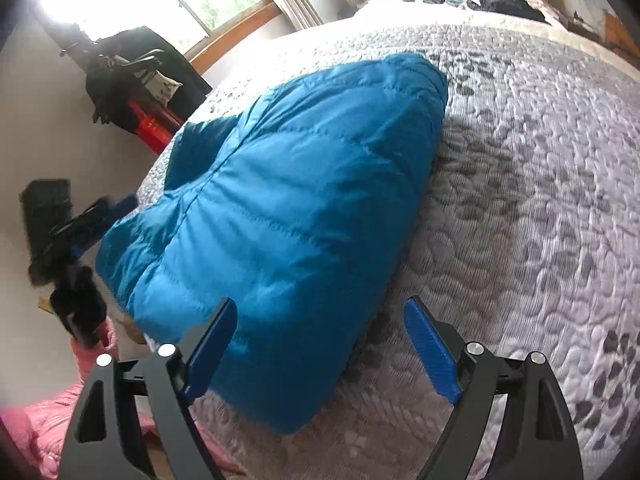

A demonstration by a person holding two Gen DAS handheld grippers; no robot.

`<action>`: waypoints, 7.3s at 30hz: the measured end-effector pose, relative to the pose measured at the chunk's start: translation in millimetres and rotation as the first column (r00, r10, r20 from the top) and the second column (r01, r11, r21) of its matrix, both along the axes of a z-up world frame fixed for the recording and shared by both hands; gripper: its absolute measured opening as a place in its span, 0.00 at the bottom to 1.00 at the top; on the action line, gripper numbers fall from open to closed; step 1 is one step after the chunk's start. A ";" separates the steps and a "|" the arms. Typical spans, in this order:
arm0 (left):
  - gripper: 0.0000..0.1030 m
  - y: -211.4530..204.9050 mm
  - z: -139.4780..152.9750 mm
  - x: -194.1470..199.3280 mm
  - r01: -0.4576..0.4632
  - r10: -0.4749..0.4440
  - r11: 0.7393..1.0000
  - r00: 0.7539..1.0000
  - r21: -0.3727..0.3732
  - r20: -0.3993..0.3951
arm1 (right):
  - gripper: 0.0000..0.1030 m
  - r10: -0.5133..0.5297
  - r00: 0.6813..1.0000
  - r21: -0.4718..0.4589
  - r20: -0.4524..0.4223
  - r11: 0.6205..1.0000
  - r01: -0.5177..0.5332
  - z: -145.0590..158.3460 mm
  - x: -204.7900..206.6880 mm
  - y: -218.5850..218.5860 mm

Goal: Fold large clothes

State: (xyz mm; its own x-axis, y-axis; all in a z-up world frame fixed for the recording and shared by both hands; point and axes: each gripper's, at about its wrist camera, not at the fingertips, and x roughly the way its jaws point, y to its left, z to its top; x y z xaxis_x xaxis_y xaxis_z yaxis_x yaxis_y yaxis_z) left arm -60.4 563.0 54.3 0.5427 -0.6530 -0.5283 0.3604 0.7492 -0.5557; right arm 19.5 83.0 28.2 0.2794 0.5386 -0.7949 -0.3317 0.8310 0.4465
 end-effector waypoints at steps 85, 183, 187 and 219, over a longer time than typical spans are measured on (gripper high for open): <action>0.98 -18.2 -119.5 103.0 0.170 -0.245 0.956 0.911 -0.238 -0.332 | 0.97 0.111 0.979 0.473 -0.172 0.881 -0.017 -86.5 81.3 3.3; 0.89 -223.5 -73.0 100.4 0.136 -0.123 0.981 0.988 0.141 -0.093 | 0.96 -0.356 0.928 0.028 0.107 0.934 0.355 -24.9 -3.8 -86.6; 0.92 -226.3 -43.7 77.1 0.085 -0.083 0.970 0.996 0.230 -0.017 | 0.96 -0.372 0.907 -0.047 0.196 0.921 0.388 -6.1 -24.8 -81.2; 0.97 -238.0 14.8 -14.2 -0.159 0.121 0.865 0.987 0.476 0.109 | 0.96 -0.448 0.815 -0.265 0.368 0.789 0.554 24.2 -99.6 -46.5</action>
